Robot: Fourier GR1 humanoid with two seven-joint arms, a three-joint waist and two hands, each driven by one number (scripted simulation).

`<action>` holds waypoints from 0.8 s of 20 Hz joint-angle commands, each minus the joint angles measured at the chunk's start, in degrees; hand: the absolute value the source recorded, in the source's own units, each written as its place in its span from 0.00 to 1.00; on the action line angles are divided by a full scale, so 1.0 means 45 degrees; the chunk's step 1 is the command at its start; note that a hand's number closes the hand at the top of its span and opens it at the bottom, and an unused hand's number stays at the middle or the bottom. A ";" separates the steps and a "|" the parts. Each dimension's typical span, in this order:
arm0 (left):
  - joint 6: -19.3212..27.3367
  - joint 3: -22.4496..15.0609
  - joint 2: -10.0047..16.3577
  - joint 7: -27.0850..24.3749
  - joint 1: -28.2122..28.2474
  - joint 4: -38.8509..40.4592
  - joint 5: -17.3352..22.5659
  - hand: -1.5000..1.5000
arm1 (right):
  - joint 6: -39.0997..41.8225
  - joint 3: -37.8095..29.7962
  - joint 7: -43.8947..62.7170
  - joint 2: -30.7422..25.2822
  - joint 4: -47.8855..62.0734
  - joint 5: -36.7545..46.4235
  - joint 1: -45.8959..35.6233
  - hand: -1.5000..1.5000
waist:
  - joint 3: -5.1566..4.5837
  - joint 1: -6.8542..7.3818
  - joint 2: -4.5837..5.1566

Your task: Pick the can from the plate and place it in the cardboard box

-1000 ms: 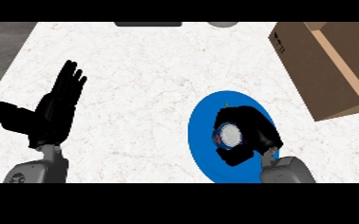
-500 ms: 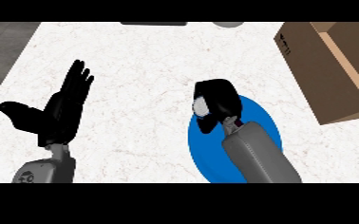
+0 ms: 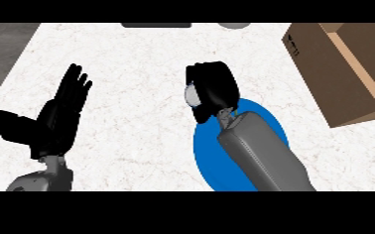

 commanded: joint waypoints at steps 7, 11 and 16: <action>-0.0381 0.0347 0.0202 -0.0424 0.0227 0.0575 0.0265 0.50 | -0.1715 -0.2059 0.3168 -0.0011 -0.2414 0.0452 -0.1345 1.00 | -0.0005 -0.0135 -0.0029; -0.0147 0.0526 0.0345 0.0089 0.0121 -0.0038 0.0286 0.50 | -0.1440 -0.3391 0.3528 -0.1020 -0.3180 0.0523 -0.1694 1.00 | 0.0002 -0.0103 -0.0038; -0.0155 0.0040 -0.0023 -0.0324 0.0233 0.0016 0.0014 0.50 | -0.0963 -0.5003 0.3076 -0.1971 -0.2432 -0.0107 -0.2057 1.00 | 0.0001 -0.0033 0.0003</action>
